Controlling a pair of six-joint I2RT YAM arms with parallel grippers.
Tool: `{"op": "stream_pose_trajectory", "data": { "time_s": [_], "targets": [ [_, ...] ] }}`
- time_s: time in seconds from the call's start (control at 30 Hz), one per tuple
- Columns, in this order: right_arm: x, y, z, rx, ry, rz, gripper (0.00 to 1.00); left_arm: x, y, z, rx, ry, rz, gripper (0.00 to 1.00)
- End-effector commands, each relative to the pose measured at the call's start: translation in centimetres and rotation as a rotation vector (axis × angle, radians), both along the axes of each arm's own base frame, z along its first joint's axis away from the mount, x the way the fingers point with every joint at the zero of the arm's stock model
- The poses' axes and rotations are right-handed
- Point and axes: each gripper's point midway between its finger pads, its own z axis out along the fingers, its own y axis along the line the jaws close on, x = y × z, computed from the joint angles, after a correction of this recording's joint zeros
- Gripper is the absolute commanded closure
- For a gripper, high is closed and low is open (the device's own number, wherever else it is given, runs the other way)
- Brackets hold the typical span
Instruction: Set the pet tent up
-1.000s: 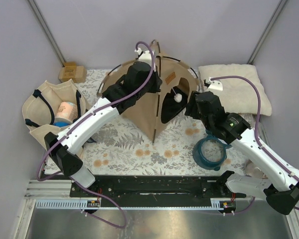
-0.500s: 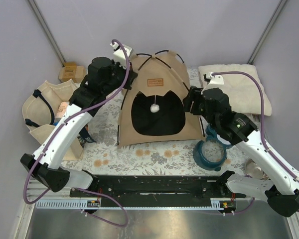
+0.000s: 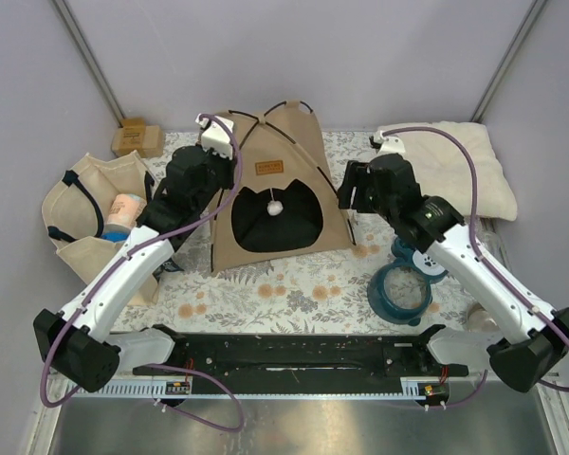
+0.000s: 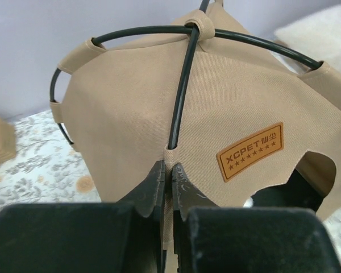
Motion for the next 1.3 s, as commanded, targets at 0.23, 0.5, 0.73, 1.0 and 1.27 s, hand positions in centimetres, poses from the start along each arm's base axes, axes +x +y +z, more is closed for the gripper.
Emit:
{"op": "stream_pose_trajectory", "data": {
  "time_s": [0.23,0.5,0.73,1.0,1.27],
  "targets": [
    [9.5,-5.8,-1.4,0.017,0.061,-0.249,0.16,2.9,5.9,2.5,-0.046,-0.130,0.378,0.96],
    [18.2,-14.1,-5.5,-0.341,0.108,-0.302,0.01,1.7,4.9,6.0,-0.064,-0.134,0.250,0.15],
    [22.6,-19.2,-11.6,-0.532,0.287,-0.233,0.00,-0.2,4.2,9.8,-0.151,-0.177,0.147,0.05],
    [23.3,-22.7,-18.8,-0.610,0.529,-0.221,0.00,-0.5,3.0,11.4,-0.181,-0.184,0.068,0.04],
    [22.3,-23.3,-22.0,-0.563,0.652,-0.204,0.38,0.3,2.8,11.7,-0.194,-0.180,0.053,0.04]
  ]
}}
